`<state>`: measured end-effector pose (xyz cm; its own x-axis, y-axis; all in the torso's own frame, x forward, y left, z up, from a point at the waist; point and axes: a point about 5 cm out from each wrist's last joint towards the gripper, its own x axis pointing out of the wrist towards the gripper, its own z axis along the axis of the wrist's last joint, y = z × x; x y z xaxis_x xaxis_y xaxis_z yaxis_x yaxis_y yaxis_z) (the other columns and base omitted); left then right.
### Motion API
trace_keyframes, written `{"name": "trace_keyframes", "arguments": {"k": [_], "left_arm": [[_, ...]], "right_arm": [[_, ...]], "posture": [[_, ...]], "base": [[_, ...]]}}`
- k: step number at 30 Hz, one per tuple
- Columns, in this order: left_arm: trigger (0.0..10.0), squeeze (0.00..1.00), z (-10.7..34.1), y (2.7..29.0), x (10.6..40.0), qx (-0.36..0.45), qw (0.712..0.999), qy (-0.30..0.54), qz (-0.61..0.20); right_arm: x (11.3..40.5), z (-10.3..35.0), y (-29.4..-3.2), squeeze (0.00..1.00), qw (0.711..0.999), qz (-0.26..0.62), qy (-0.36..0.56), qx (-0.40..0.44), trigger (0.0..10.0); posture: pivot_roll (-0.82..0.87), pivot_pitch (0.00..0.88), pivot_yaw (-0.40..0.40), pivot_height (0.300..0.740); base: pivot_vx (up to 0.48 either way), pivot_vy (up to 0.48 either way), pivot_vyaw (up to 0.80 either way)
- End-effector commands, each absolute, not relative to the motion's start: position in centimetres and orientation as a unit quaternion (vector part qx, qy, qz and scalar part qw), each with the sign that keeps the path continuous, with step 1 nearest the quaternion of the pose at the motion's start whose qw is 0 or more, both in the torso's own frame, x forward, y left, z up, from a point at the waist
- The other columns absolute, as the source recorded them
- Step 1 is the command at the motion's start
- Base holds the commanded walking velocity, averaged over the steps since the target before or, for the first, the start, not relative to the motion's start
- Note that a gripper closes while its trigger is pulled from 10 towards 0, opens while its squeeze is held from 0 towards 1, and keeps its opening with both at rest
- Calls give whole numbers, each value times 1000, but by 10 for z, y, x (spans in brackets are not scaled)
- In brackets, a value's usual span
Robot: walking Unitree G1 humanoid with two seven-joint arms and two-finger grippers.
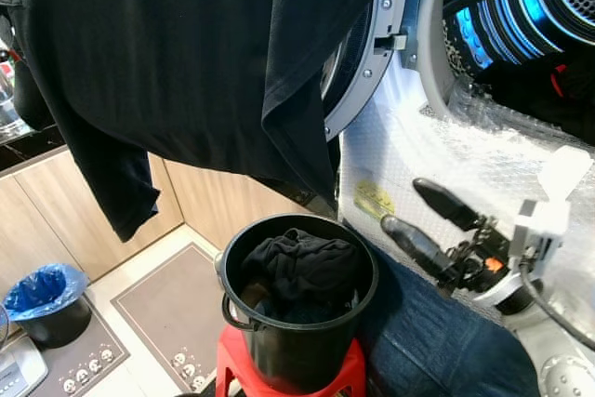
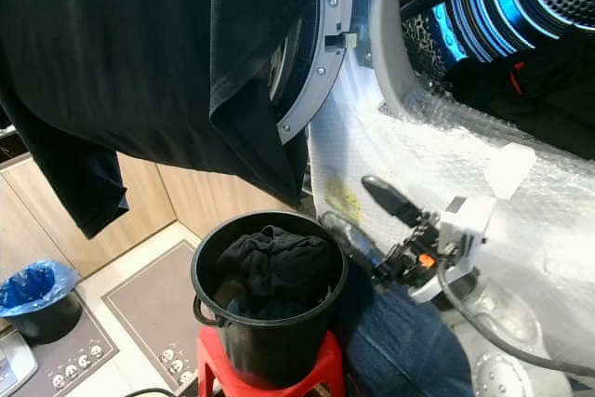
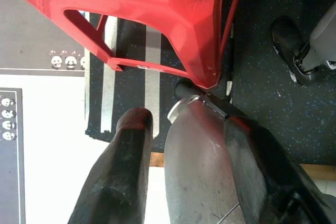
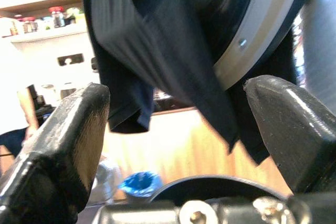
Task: Clothes washing
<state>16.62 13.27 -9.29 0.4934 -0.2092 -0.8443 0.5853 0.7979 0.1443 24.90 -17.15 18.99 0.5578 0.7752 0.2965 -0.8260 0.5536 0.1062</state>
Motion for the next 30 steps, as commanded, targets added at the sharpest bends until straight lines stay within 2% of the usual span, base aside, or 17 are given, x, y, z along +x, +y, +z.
{"name": "trace_keyframes", "arguments": {"k": [1, 19, 30], "left_arm": [[10000, 0, -96, 139, 161, 218, 828, 458, -242], [10000, 0, -93, 132, 168, 241, 822, 442, -267], [10000, 0, -94, 131, 164, 227, 820, 454, -266]], "right_arm": [[247, 184, -165, 0, 868, 470, -101, 125, 10000], [242, 173, -148, 0, 862, 480, -94, 131, 10000], [240, 170, -145, 0, 862, 480, -89, 136, 10000]], "posture": [[-201, 0, 82, 740], [-237, 0, 93, 740], [-237, 0, 92, 740]], "base": [[0, 0, 0], [0, 0, 0], [0, 0, 0]]}}
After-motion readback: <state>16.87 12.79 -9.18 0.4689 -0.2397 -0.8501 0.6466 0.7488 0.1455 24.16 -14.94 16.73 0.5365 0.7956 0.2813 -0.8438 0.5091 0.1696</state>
